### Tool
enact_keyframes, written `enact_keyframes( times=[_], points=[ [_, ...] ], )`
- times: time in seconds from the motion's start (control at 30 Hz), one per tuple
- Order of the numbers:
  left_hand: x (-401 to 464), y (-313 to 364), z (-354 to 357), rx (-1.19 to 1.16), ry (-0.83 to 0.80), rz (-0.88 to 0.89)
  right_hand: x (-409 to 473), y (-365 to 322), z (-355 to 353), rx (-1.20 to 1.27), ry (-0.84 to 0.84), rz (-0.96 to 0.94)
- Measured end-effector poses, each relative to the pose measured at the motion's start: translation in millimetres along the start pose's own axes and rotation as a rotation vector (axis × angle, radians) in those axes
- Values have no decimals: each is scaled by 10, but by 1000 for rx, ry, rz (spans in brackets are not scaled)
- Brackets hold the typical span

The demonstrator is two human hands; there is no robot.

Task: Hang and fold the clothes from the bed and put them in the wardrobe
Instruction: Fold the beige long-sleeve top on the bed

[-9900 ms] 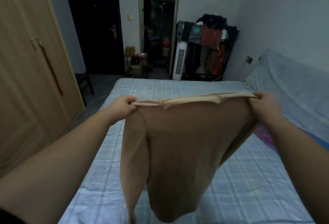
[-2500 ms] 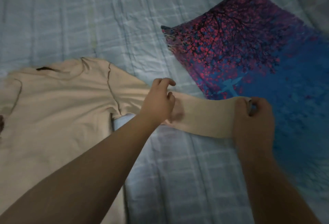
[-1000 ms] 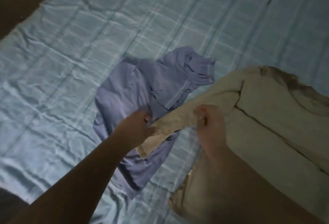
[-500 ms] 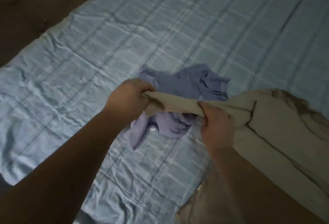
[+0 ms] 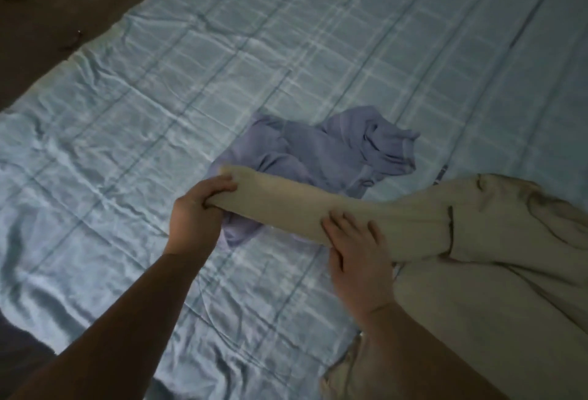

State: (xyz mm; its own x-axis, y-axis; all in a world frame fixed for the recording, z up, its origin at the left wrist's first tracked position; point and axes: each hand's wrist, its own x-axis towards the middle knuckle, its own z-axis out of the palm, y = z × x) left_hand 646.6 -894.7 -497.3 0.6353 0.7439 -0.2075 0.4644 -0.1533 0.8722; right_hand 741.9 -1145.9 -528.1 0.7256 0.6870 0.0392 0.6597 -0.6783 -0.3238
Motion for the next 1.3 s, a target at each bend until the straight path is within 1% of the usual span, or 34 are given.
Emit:
enact_keyframes(
  times=[0.03, 0.1, 0.17, 0.23, 0.27, 0.3, 0.33, 0.4, 0.47, 0.53, 0.63, 0.7, 0.77, 0.83, 0.9, 1.0, 1.1, 1.13, 1.2, 1.3],
  points=[
    [-29, -86, -18, -13, -15, -54, -97, -5, 65, -19, -43, -12],
    [-76, -142, -60, -126, -31, -107, -230, -25, 134, -49, -124, -20],
    [-76, -66, -76, -261, -20, -161, -283, -20, 143, -22, -148, -10],
    [6, 2, -54, -374, 20, -278, -256, 9, 112, 108, -84, 27],
    [78, 8, -49, -389, 35, -337, -218, 38, 77, 195, -28, 71],
    [153, 5, -51, -347, 37, -386, -165, 97, 35, 278, 39, 131],
    [222, 18, -54, -290, 4, -420, -110, 173, -21, 340, 107, 198],
    [311, 59, -61, -248, -138, -479, 15, 447, -159, 357, 200, 305],
    [338, 158, -85, -271, -279, -516, 192, 791, -357, 283, 201, 335],
    [361, 256, -117, -257, -335, -495, 388, 1168, -535, 213, 104, 386],
    [436, 449, -76, -133, -241, -310, 627, 1682, -672, -27, -52, 459],
    [498, 576, 10, -107, -178, -197, 668, 1917, -710, -169, -123, 478],
    [574, 660, 135, -111, -127, -142, 640, 2039, -719, -203, -192, 470],
    [646, 721, 284, -112, -73, -125, 599, 2075, -717, -147, -218, 506],
    [713, 773, 439, -78, -35, -123, 604, 2085, -721, -113, -185, 524],
    [794, 830, 611, -40, -32, -125, 686, 2148, -726, -93, -127, 565],
    [839, 851, 663, -22, -15, -111, 723, 2221, -706, -159, -170, 591],
    [845, 848, 666, -26, -12, -101, 724, 2240, -698, -149, -141, 591],
    [871, 842, 661, -48, 10, -103, 738, 2256, -727, -77, -31, 601],
    [956, 915, 648, -55, 87, -109, 866, 2255, -885, 34, 109, 651]
  ],
)
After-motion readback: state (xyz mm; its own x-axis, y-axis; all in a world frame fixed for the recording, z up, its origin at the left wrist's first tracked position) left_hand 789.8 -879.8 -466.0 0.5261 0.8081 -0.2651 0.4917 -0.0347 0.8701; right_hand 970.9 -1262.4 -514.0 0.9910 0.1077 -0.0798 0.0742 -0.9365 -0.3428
